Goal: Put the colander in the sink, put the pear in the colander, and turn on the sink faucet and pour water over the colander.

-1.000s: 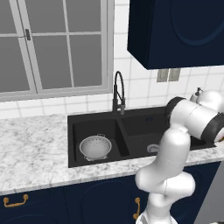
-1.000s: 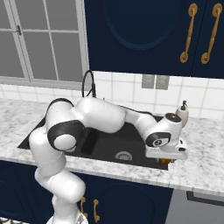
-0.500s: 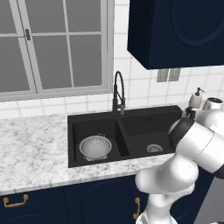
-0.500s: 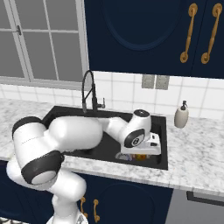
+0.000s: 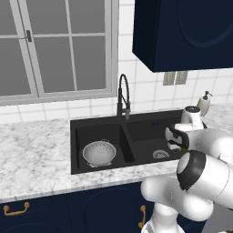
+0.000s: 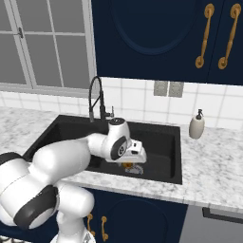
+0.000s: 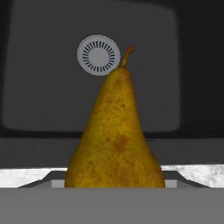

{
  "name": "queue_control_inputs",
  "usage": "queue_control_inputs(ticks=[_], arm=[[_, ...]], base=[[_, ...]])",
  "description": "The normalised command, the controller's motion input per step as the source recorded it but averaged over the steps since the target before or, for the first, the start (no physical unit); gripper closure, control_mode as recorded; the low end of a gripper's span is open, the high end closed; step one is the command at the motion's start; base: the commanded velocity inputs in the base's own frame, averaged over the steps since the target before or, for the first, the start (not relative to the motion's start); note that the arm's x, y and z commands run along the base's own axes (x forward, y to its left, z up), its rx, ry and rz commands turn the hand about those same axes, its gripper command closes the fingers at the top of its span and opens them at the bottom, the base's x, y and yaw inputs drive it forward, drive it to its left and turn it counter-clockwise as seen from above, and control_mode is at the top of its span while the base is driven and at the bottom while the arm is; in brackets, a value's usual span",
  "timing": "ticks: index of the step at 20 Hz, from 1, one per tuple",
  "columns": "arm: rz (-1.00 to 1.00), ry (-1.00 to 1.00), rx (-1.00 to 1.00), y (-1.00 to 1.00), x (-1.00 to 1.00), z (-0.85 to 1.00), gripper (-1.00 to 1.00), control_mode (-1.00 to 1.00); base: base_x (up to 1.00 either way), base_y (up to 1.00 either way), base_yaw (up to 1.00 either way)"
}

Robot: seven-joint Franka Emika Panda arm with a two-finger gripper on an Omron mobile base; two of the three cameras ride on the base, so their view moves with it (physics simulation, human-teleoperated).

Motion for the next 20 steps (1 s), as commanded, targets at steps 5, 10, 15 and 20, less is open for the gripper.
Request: queue_control_inputs(ticks=[5, 10, 15, 20], arm=[[-0.08, 0.0, 0.0, 0.69, 0.55, 0.05, 1.0, -1.0], [-0.06, 0.0, 0.0, 0.65, 0.47, 0.18, 1.0, -1.0], [0.0, 0.0, 0.01, 0.67, -0.03, 0.05, 1.0, -1.0], [0.0, 0.02, 0.0, 0.82, -0.03, 0.01, 1.0, -1.0]], base=[[0.0, 0.0, 0.0], [0.0, 0.0, 0.0], [0.0, 0.0, 0.0], [0.0, 0.0, 0.0]])
